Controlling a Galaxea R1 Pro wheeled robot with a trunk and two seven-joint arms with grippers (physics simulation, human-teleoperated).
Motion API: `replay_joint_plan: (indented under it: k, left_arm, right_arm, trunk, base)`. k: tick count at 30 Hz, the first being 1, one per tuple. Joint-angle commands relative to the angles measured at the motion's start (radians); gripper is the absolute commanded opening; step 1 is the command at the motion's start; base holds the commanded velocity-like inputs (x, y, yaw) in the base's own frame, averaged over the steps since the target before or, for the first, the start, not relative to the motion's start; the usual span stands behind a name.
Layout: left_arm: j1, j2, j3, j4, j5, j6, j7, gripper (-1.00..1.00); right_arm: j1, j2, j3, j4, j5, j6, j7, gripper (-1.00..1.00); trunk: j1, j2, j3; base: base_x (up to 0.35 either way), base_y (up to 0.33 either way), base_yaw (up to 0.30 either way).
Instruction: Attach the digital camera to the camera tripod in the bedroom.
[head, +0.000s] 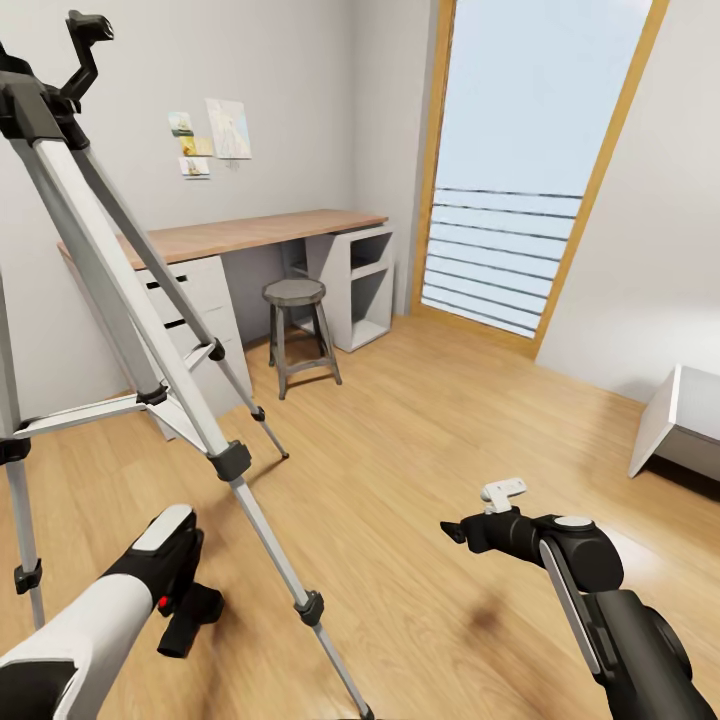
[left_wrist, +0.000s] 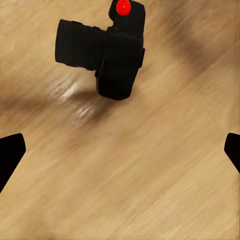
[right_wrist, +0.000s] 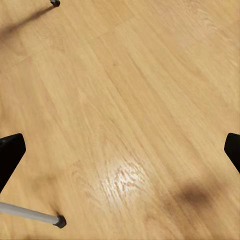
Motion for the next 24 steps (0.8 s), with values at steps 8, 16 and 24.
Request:
replay_joint_plan:
  k: [8, 16, 24]
  left_arm:
    - [-0.011, -0.005, -0.007, -0.024, 0.002, -0.028, 0.01, 1.0]
    - [-0.014, 0.0, -0.01, -0.036, -0.002, -0.033, -0.005, 1.0]
    - [-0.016, 0.005, -0.012, -0.039, -0.004, -0.026, -0.044, 1.0]
  right_arm:
    - [0.0, 0.0, 0.001, -0.001, 0.009, 0.003, 0.007, 1.0]
    - [-0.002, -0.001, 0.001, -0.001, 0.009, 0.003, 0.007, 1.0]
    - [-0.006, -0.001, 0.001, -0.001, 0.009, 0.003, 0.008, 1.0]
  trunk:
    - [0.0, -0.001, -0.005]
    - [0.004, -0.002, -0.036]
    - [0.007, -0.004, -0.067]
  base:
    - [0.0, 0.0, 0.0]
    - [0.0, 0.0, 0.0]
    - [0.0, 0.0, 0.0]
